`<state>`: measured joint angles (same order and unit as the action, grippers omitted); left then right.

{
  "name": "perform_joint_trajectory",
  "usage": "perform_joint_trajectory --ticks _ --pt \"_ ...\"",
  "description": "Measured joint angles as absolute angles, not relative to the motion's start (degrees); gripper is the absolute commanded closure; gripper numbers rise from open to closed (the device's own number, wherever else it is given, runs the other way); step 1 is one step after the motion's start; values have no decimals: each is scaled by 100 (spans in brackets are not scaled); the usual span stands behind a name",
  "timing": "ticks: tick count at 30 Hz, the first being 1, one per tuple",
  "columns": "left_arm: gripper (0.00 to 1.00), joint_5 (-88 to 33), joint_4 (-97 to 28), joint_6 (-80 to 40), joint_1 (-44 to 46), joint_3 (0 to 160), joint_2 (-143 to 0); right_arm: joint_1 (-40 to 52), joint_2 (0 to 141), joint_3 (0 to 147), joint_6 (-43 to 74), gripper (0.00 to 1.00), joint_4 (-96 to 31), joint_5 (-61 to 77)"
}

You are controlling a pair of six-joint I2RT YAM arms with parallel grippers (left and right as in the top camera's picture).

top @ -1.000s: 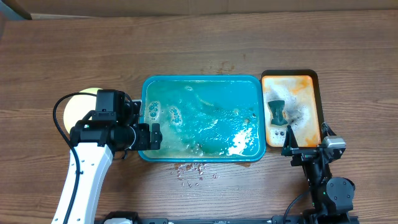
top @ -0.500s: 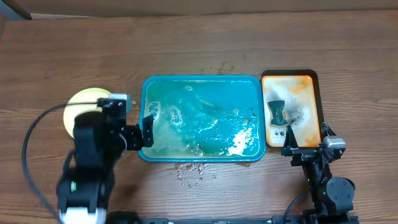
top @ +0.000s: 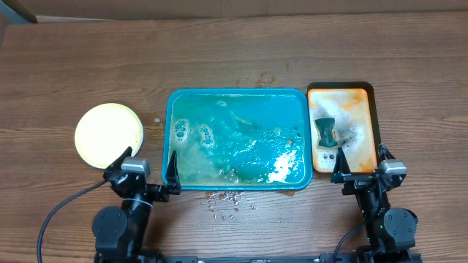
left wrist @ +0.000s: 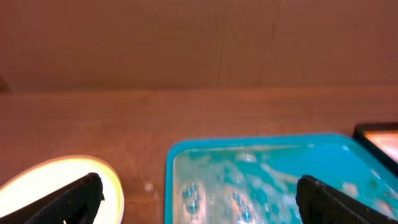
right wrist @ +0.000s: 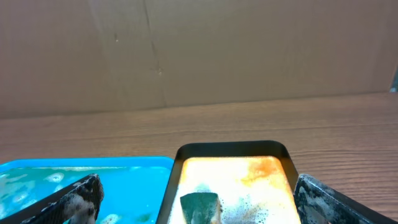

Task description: Clean dirty plates on tray and stack at the side

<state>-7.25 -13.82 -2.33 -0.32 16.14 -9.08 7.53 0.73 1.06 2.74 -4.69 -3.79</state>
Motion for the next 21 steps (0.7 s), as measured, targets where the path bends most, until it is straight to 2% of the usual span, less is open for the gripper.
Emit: perform_joint_trajectory --ticks 10,16,21 --pt "0 -727 751 -104 -49 235 -132 753 73 106 274 0 -473 -381" --pt "0 -725 862 51 -54 51 -102 753 73 106 274 0 -469 -381" --pt "0 -727 -113 132 -54 49 -86 753 73 106 274 0 -469 -381"
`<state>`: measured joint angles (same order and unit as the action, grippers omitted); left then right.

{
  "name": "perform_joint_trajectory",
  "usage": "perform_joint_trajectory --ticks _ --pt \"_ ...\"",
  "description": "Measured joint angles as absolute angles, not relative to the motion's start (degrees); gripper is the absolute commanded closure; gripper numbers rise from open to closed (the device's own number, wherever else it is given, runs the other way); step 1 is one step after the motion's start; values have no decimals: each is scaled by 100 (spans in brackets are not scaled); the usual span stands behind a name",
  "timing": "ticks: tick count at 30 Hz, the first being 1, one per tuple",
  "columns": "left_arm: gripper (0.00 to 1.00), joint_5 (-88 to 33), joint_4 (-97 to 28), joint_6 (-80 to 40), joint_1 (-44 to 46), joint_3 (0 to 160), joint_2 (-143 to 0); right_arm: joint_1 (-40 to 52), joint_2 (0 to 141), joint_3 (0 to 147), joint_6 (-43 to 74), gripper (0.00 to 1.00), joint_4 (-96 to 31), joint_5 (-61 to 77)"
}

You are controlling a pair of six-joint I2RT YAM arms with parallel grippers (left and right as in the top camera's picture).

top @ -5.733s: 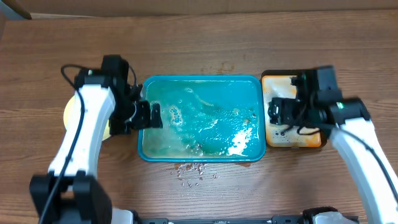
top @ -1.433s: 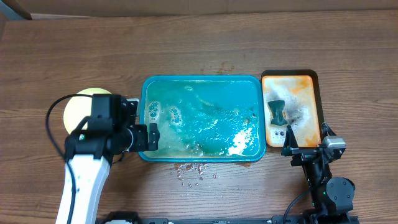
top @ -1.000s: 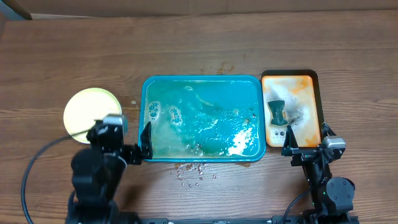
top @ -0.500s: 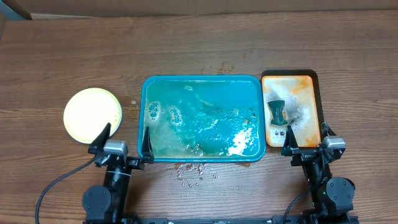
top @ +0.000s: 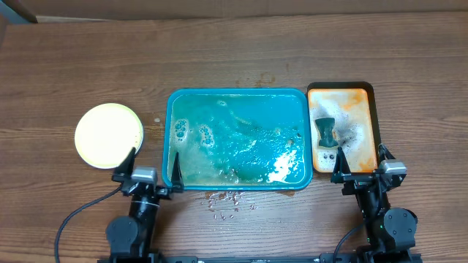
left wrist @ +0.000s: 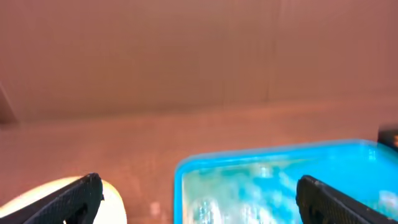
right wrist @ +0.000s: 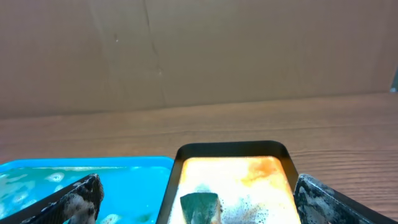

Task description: Clean dirty plates on tray and stack at the side

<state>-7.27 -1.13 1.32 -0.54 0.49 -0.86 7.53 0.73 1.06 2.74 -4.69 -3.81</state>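
A pale yellow plate (top: 109,135) lies on the table left of the blue tray (top: 238,91), which holds foamy water; no plate shows in it. My left gripper (top: 152,169) stands open at the tray's near left corner, between plate (left wrist: 37,196) and tray (left wrist: 273,151), with nothing in it. A green sponge (top: 326,130) rests in suds on the black tray (top: 373,109) to the right. My right gripper (top: 362,164) stands open at that tray's near end, with the sponge (right wrist: 200,206) ahead of its wet fingers (right wrist: 78,199).
Water drops (top: 228,199) spot the wooden table in front of the blue tray. A brown cardboard wall (right wrist: 199,50) closes off the far side. The arms' bases sit at the near edge.
My left arm has drawn back a little toward the near edge and turned slightly right; its view is blurred and sits higher over the tray. The right arm has not moved.
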Motion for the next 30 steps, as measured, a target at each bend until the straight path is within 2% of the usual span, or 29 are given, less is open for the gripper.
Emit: perform_joint_trajectory --ticks 30 --pt "0 -722 -368 152 -54 47 -84 753 73 106 276 0 -469 -379"
